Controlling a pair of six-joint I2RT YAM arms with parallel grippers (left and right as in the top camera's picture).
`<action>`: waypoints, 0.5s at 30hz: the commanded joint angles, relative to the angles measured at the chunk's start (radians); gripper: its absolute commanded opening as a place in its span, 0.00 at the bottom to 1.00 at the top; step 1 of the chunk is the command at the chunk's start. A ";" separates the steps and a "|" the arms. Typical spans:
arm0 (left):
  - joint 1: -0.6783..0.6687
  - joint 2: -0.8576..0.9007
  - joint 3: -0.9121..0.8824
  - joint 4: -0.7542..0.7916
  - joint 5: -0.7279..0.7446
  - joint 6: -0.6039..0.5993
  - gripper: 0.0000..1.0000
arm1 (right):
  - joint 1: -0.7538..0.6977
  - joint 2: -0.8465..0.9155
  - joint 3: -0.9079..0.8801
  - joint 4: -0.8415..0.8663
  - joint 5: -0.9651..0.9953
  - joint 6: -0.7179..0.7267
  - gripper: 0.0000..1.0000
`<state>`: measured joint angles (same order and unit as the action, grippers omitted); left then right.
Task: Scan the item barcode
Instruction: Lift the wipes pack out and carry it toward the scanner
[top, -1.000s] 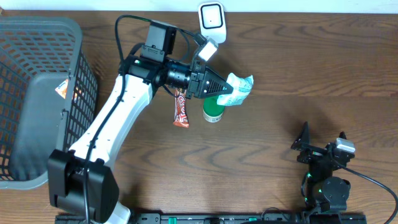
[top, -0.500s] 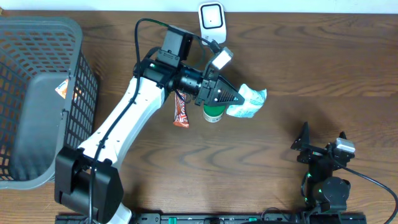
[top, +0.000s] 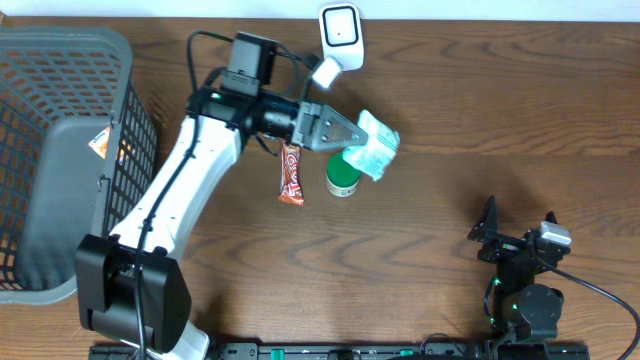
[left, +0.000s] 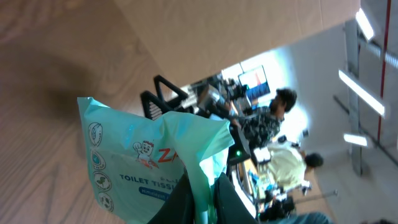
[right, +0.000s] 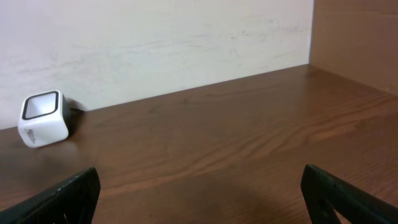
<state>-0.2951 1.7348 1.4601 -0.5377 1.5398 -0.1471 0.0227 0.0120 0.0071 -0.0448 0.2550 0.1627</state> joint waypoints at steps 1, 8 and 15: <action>0.013 0.002 0.012 0.008 0.032 -0.048 0.08 | -0.003 -0.003 -0.002 -0.004 0.002 -0.014 0.99; 0.013 0.020 0.012 0.068 0.010 -0.027 0.07 | -0.003 -0.003 -0.002 -0.004 0.002 -0.014 0.99; 0.001 0.087 0.011 0.069 -0.457 -0.058 0.07 | -0.003 -0.003 -0.002 -0.004 0.002 -0.014 0.99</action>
<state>-0.2836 1.7737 1.4601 -0.4702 1.3907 -0.1780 0.0227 0.0120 0.0071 -0.0444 0.2550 0.1631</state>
